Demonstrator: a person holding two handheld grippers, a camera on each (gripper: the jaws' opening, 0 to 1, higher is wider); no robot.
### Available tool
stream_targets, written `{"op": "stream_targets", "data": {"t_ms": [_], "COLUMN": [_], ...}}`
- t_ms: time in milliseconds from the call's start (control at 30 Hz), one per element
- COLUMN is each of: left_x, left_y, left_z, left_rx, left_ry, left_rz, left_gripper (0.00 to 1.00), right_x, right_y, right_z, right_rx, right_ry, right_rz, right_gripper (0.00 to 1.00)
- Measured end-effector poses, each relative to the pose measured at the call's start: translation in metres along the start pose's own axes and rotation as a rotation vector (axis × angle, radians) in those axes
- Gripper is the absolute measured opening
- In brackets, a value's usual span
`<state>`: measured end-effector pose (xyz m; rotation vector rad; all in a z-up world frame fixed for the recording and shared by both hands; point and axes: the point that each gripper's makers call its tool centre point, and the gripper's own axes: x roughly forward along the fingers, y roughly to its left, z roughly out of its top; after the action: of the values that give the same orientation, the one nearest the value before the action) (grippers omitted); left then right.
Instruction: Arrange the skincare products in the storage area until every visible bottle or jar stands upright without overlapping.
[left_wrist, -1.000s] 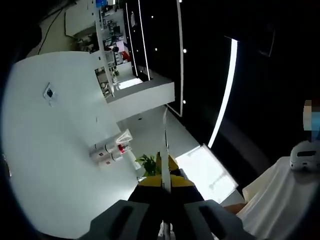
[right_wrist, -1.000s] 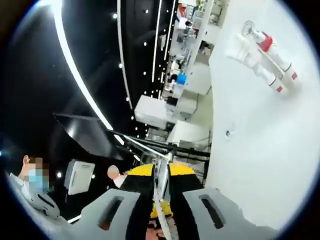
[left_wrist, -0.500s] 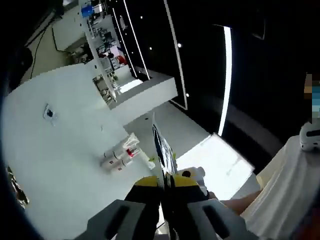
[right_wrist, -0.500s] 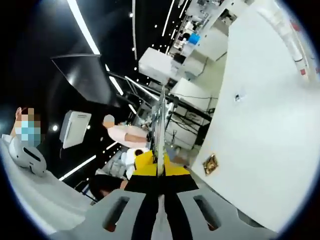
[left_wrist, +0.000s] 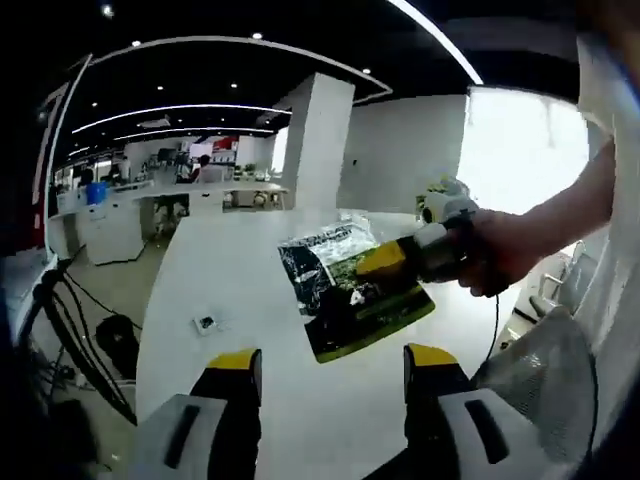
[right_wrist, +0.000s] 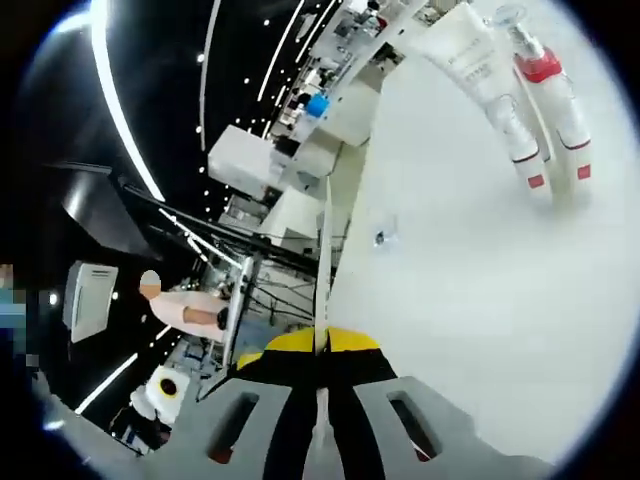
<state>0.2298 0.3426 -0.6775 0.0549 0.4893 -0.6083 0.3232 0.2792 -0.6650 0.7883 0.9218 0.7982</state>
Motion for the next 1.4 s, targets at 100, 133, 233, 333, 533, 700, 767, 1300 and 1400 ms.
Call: {"op": "stream_targets", "data": {"t_ms": [100, 133, 233, 333, 533, 700, 767, 1300, 1400], "left_x": [0.004, 0.005, 0.007, 0.009, 0.008, 0.008, 0.008, 0.008, 0.007], "left_y": [0.006, 0.006, 0.008, 0.005, 0.005, 0.005, 0.006, 0.006, 0.007], "left_z": [-0.018, -0.019, -0.029, -0.041, -0.048, -0.054, -0.055, -0.062, -0.063], "left_rx": [-0.014, 0.004, 0.094, 0.139, 0.146, 0.153, 0.153, 0.16, 0.16], "left_ry": [0.091, 0.098, 0.151, 0.215, 0.25, 0.282, 0.287, 0.322, 0.326], "left_rz": [0.038, 0.045, 0.076, 0.068, 0.068, 0.069, 0.072, 0.067, 0.067], "left_gripper": [0.41, 0.42, 0.41, 0.39, 0.32, 0.3, 0.3, 0.28, 0.27], "right_x": [0.011, 0.015, 0.022, 0.027, 0.03, 0.034, 0.035, 0.043, 0.043], "right_y": [-0.02, -0.025, -0.036, -0.048, -0.07, -0.085, -0.089, -0.11, -0.113], "right_z": [0.003, 0.004, 0.009, 0.011, 0.015, 0.017, 0.017, 0.018, 0.022], "right_rx": [-0.014, -0.008, 0.011, 0.014, 0.017, 0.011, 0.01, 0.034, 0.023], "right_ry": [0.021, 0.021, 0.014, 0.019, 0.028, 0.037, 0.04, 0.042, 0.035], "right_rz": [-0.068, -0.084, -0.11, -0.145, -0.213, -0.253, -0.264, -0.341, -0.359], "right_gripper": [0.0, 0.0, 0.0, 0.0, 0.0, 0.0, 0.0, 0.01, 0.01]}}
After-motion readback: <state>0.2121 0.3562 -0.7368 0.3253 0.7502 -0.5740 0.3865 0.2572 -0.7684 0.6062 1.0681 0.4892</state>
